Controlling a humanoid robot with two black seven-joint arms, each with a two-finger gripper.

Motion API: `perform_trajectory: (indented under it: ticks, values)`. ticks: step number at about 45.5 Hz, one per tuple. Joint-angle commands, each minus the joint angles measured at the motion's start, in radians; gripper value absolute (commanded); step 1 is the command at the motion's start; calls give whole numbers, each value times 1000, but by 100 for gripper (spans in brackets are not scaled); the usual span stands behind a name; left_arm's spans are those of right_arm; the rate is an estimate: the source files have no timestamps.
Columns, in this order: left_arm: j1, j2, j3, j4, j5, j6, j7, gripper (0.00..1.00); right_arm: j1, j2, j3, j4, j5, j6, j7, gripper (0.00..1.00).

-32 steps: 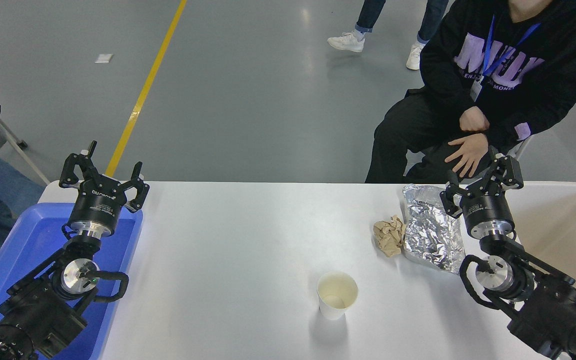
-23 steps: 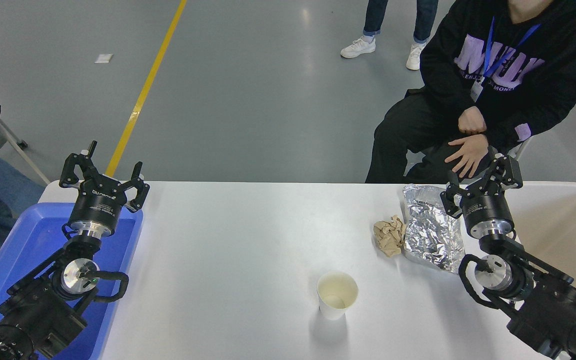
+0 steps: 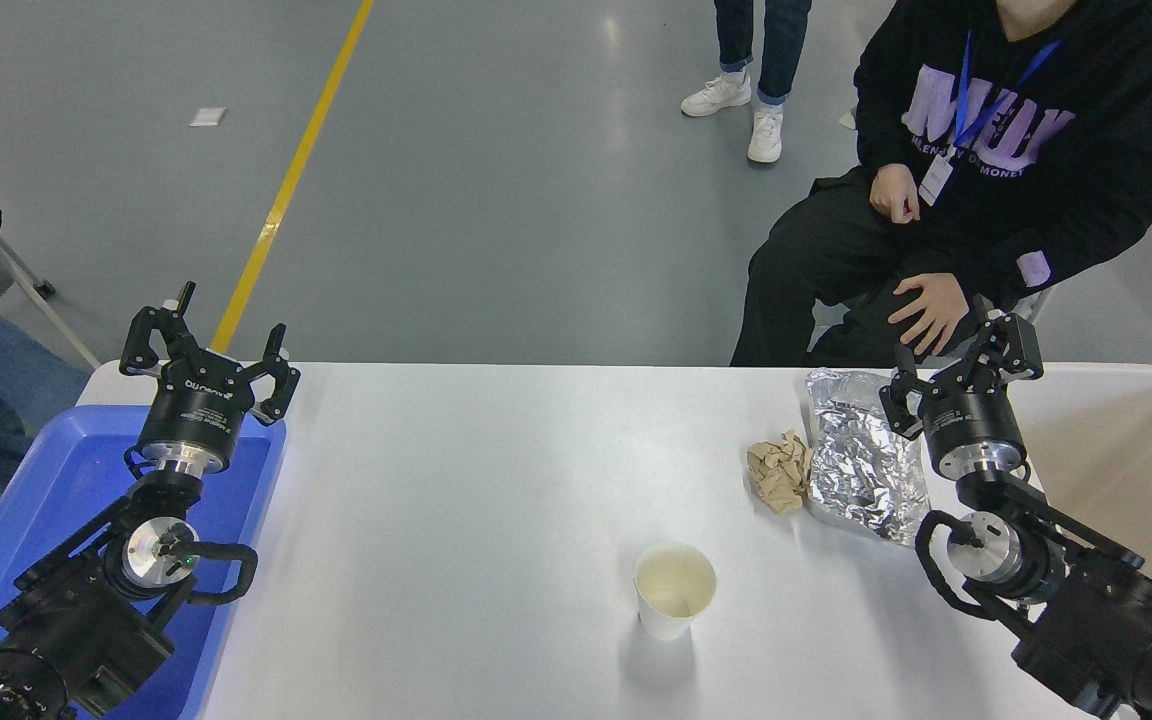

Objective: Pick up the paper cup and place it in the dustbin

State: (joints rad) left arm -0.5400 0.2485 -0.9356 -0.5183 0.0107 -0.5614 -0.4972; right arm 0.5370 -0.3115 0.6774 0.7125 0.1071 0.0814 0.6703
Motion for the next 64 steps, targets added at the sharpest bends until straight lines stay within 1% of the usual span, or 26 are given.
perform_trajectory:
  ticks: [1, 16, 21, 23, 26, 29, 33, 41, 43, 51, 55, 58, 64]
  values:
    - [0, 0, 0, 0, 0, 0, 0, 98, -5, -3, 5, 2, 0, 0, 0, 100]
    - [0, 0, 0, 0, 0, 0, -1, 98, -31, -17, 4, 31, 2, -5, 0, 100]
    - [0, 0, 0, 0, 0, 0, -1, 98, -35, -90, -39, 116, 3, -3, -2, 100]
    - [0, 0, 0, 0, 0, 0, -1, 98, -32, -106, -79, 155, 3, -3, -2, 100]
    - [2, 0, 0, 0, 0, 0, -1, 98, -17, -162, -165, 205, 3, -3, -2, 100]
    - [0, 0, 0, 0, -1, 0, -1, 98, 17, -221, -270, 235, 3, -2, -2, 100]
    - [-2, 0, 0, 0, -1, -2, 0, 98, 109, -268, -480, 242, 3, 1, -2, 100]
    - [-2, 0, 0, 0, -1, -2, 0, 98, 384, -383, -918, 275, 5, 17, -2, 100]
    - [-2, 0, 0, 0, -1, -2, 0, 98, 457, -394, -1011, 280, 5, 23, -2, 100]
    - [-2, 0, 0, -2, -3, -2, 0, 98, 793, -376, -1462, 334, 3, 80, -2, 100]
    - [-2, -1, 0, -2, -3, -2, 0, 98, 934, -315, -1685, 341, 3, 113, -2, 100]
    - [-2, 0, 0, 0, -3, -2, 2, 98, 1003, -270, -1789, 357, 3, 155, -2, 100]
    - [-2, 0, 0, 0, -3, -2, 0, 98, 1141, -226, -1932, 418, -15, 290, -2, 100]
